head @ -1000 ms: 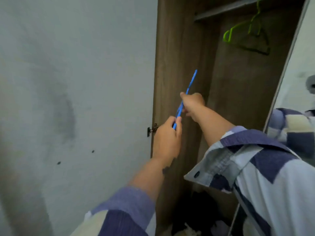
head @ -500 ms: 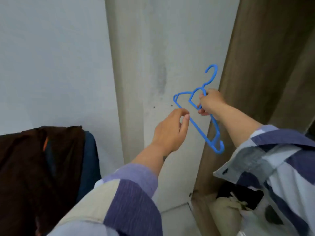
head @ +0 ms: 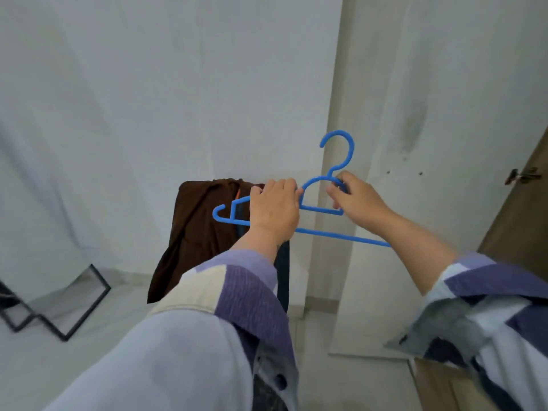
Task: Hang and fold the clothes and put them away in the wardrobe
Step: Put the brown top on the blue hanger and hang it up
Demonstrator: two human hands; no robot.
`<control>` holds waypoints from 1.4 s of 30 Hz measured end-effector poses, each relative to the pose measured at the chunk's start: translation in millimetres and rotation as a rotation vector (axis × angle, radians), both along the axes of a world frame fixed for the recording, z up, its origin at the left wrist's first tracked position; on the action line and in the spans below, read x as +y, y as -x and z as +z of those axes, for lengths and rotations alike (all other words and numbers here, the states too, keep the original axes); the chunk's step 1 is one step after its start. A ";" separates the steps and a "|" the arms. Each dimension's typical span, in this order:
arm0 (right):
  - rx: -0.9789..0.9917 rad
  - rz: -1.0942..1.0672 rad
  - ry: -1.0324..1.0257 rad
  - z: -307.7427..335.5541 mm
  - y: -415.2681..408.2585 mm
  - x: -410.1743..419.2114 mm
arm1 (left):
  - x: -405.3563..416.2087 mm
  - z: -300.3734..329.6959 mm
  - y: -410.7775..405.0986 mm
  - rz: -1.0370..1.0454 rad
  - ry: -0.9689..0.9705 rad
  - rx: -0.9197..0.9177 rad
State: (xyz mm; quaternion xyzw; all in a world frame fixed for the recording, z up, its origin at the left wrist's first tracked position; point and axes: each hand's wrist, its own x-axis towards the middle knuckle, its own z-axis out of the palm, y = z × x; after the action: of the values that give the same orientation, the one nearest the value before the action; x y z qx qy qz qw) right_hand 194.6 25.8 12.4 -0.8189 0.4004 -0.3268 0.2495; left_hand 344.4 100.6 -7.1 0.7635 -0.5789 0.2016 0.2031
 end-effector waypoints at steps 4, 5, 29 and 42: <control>0.056 -0.015 0.063 -13.9 -56.4 5.3 | 18.1 -12.6 -35.8 0.091 -0.008 0.027; 0.083 -0.026 0.087 -17.9 -70.2 4.5 | 20.3 -17.0 -45.9 0.103 -0.003 0.043; 0.061 -0.174 0.205 -138.2 -292.1 -208.0 | -222.9 -75.3 -289.9 0.571 -0.244 0.523; 0.025 -0.137 0.220 -134.5 -292.5 -195.0 | -200.2 -41.5 -295.0 0.617 0.061 0.858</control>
State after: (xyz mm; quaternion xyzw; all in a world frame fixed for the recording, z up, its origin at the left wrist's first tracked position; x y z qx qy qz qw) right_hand 487.1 -169.2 -122.1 -0.8161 0.4203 -0.3749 0.1300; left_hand 639.5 -99.6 -48.7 0.9060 -0.1860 -0.0617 0.3751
